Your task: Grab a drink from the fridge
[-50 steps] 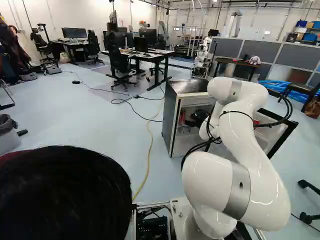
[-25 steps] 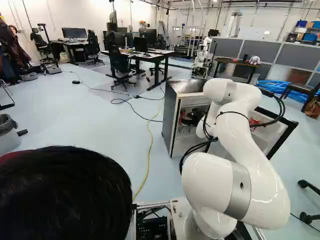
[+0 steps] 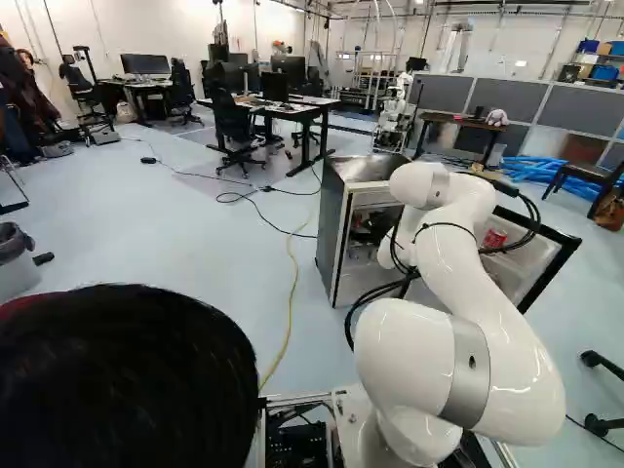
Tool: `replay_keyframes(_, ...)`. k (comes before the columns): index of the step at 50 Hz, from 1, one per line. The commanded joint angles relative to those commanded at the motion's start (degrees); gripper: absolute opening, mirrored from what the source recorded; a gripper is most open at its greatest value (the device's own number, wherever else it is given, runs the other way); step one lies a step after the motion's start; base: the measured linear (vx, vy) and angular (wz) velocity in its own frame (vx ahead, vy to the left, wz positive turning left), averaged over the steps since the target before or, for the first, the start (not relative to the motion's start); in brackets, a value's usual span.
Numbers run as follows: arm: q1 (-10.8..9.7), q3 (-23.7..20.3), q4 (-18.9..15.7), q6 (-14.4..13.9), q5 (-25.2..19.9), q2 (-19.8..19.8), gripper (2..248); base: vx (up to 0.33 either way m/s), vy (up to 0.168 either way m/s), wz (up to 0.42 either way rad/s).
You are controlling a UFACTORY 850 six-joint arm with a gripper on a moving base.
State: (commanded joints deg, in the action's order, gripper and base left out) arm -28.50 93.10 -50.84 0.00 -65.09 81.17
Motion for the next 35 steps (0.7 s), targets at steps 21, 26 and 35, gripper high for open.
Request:
replay_keyframes(21, 0.2, 1.1, 0.0, 0.0, 0.0, 1.3, 148, 0.000, 0.000, 0.000)
replay_keyframes(26, 0.5, 1.0, 0.0, 0.0, 0.0, 1.2, 148, 0.000, 0.000, 0.000)
replay_keyframes(35, 0.8, 1.1, 0.0, 0.0, 0.0, 1.3, 148, 0.000, 0.000, 0.000)
